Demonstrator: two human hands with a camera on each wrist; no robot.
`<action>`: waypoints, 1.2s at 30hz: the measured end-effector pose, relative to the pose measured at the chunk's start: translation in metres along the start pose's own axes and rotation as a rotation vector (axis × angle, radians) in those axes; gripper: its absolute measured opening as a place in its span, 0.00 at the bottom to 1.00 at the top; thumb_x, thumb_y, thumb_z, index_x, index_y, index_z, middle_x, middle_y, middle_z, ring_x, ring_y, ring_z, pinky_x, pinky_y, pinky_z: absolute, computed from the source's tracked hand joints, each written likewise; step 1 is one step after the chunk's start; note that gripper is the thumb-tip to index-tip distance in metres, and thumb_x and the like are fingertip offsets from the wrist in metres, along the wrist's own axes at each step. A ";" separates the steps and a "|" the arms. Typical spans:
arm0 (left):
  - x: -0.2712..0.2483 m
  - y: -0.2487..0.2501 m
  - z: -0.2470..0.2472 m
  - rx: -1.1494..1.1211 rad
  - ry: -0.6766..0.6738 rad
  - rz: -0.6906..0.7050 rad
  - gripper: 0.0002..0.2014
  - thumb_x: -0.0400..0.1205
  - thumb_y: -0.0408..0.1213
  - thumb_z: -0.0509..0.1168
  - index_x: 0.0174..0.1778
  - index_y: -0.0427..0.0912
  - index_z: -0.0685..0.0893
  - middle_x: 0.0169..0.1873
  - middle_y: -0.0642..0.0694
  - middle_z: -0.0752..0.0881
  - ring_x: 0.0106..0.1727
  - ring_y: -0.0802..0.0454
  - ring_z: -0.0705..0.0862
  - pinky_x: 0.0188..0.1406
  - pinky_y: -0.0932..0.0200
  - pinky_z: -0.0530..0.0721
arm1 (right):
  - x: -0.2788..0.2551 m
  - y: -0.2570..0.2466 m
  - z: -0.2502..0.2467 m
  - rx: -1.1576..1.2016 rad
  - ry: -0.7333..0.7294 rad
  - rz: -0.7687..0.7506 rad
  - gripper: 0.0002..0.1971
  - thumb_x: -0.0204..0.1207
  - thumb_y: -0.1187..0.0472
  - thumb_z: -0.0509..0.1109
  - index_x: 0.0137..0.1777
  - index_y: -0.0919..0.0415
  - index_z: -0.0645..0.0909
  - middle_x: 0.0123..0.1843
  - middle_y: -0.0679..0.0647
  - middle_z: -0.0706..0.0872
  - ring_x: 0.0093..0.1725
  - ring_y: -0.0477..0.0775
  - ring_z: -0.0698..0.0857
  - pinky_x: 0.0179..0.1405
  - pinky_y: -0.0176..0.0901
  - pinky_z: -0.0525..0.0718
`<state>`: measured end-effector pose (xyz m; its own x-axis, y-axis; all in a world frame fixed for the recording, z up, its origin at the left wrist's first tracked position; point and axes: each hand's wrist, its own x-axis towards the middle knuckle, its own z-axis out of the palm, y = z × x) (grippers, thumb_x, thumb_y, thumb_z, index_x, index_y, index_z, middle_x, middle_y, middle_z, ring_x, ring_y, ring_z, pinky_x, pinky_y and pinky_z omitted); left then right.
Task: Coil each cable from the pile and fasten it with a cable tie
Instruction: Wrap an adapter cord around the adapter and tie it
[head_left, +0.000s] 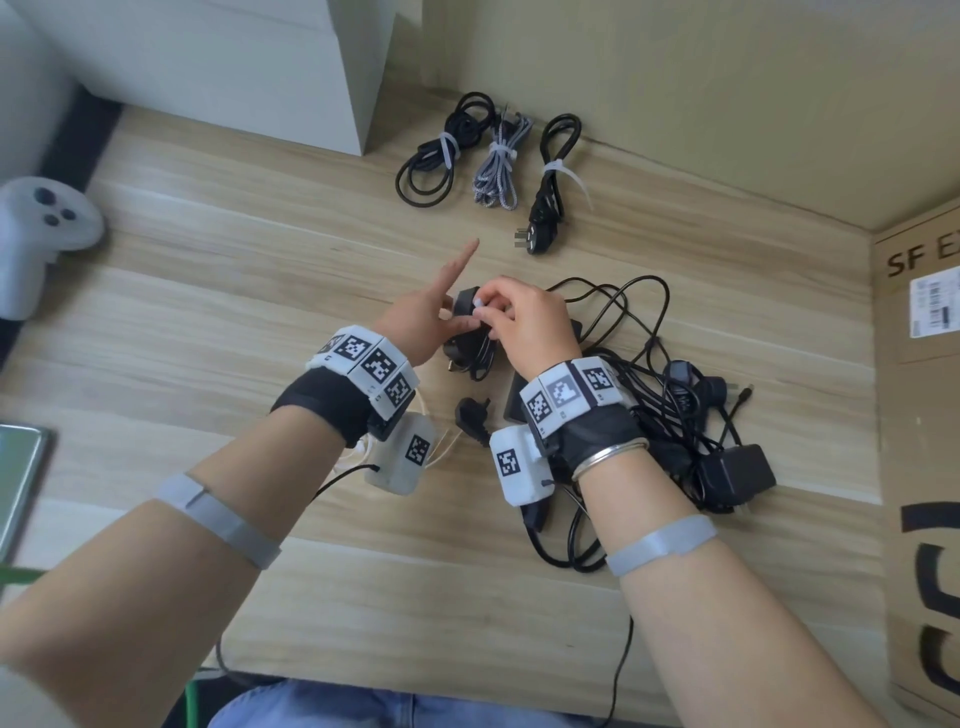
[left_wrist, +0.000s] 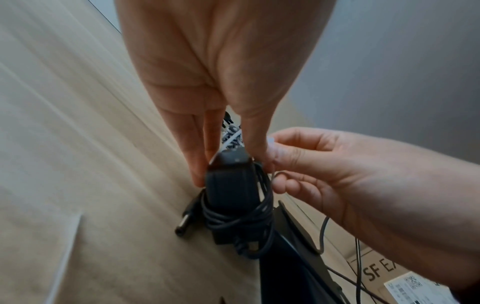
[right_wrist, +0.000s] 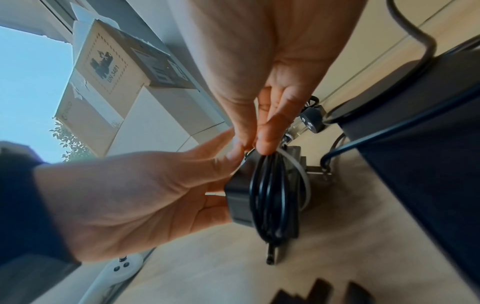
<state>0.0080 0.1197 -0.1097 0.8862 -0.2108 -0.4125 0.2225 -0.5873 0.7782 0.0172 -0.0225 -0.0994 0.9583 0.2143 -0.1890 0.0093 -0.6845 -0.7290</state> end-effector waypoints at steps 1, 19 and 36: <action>0.000 -0.001 -0.001 -0.030 0.008 -0.003 0.38 0.82 0.34 0.62 0.77 0.69 0.46 0.63 0.37 0.80 0.58 0.44 0.83 0.60 0.47 0.81 | 0.000 0.000 0.000 -0.004 0.003 0.002 0.03 0.75 0.64 0.70 0.45 0.62 0.84 0.34 0.49 0.82 0.36 0.57 0.86 0.44 0.48 0.84; 0.000 -0.002 -0.001 -0.202 0.213 -0.020 0.11 0.80 0.28 0.63 0.34 0.47 0.75 0.42 0.47 0.84 0.42 0.49 0.81 0.47 0.43 0.86 | -0.005 0.009 0.005 -0.006 -0.023 -0.039 0.02 0.78 0.63 0.66 0.47 0.60 0.78 0.38 0.45 0.78 0.40 0.57 0.85 0.46 0.58 0.84; 0.002 0.000 0.000 -0.173 0.212 -0.025 0.16 0.79 0.26 0.63 0.30 0.50 0.72 0.45 0.44 0.84 0.42 0.55 0.80 0.53 0.38 0.84 | -0.004 0.012 0.005 -0.012 -0.005 -0.084 0.01 0.77 0.65 0.66 0.46 0.61 0.79 0.39 0.47 0.78 0.40 0.57 0.83 0.43 0.59 0.85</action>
<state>0.0093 0.1196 -0.1106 0.9408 -0.0193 -0.3383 0.2951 -0.4442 0.8460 0.0120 -0.0276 -0.1105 0.9527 0.2747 -0.1303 0.0933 -0.6720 -0.7346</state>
